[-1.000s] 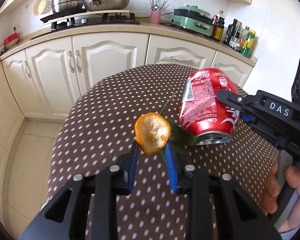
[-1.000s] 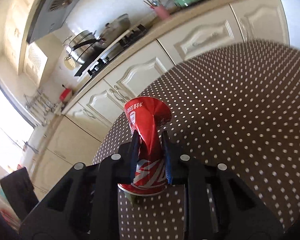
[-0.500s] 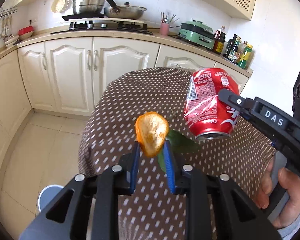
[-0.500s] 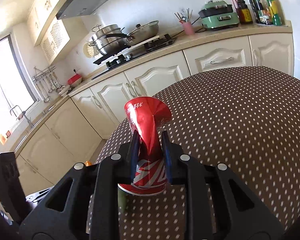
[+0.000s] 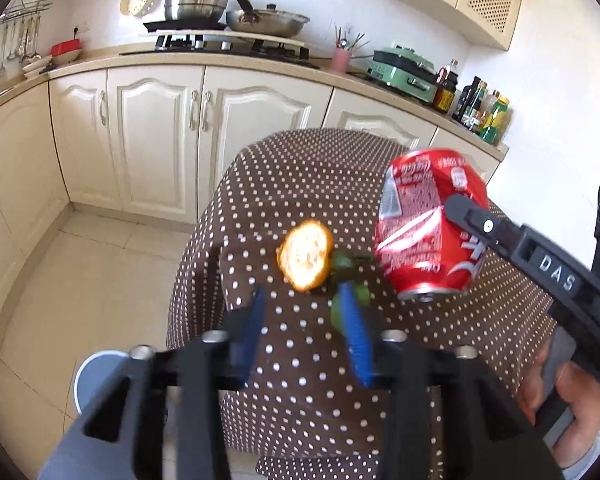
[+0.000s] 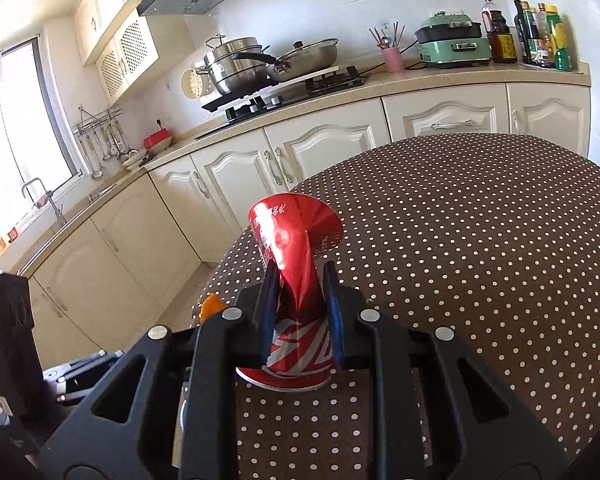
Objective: Collect trash
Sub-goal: 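Lift and carry the red can and orange peel over the bucket with both tools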
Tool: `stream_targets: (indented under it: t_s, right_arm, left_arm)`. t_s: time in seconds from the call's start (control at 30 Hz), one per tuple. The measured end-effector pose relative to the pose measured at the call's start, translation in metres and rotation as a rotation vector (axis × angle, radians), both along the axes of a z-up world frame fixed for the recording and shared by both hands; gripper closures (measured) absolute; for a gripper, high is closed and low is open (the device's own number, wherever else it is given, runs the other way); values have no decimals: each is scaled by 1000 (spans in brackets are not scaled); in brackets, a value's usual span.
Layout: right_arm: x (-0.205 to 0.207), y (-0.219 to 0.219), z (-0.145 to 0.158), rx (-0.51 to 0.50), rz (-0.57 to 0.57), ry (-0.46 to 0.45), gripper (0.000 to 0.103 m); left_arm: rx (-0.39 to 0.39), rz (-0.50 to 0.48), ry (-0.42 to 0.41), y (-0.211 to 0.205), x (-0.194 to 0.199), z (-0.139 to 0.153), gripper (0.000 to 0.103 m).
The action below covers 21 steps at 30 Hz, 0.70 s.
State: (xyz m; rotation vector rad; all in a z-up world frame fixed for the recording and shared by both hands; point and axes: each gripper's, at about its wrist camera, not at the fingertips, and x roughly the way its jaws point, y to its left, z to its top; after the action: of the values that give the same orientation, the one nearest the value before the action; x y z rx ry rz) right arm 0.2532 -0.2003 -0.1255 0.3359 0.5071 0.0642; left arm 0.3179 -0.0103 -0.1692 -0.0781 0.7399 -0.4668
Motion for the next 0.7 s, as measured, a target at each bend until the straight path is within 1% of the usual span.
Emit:
stream_targets:
  t_s: [0.07, 0.13, 0.2, 0.27, 0.3, 0.33, 0.37, 0.5, 0.7]
  right_arm:
    - [-1, -1, 0, 2, -1, -1, 81]
    - [0, -2, -1, 10, 1, 2, 81]
    - [1, -3, -2, 19, 4, 8, 81]
    - [4, -3, -2, 24, 11, 16, 81]
    - [5, -3, -3, 25, 14, 21, 81]
    - [6, -2, -3, 25, 17, 26, 81]
    - [7, -2, -3, 23, 22, 31, 81]
    - [9, 3, 0, 7, 33, 29, 81]
    - [10, 29, 9, -20, 80, 1, 81]
  left_arm:
    - [7, -9, -4, -4, 2, 0, 61]
    - [25, -1, -1, -12, 9, -2, 61]
    - [23, -9, 7, -20, 18, -4, 61]
    - [38, -7, 9, -28, 26, -5, 62]
    - [45, -6, 11, -31, 28, -6, 63]
    - [49, -9, 16, -34, 31, -8, 84]
    - [52, -11, 23, -36, 34, -8, 88]
    - [45, 1, -5, -31, 30, -6, 90]
    - [-4, 68, -11, 11, 20, -2, 90]
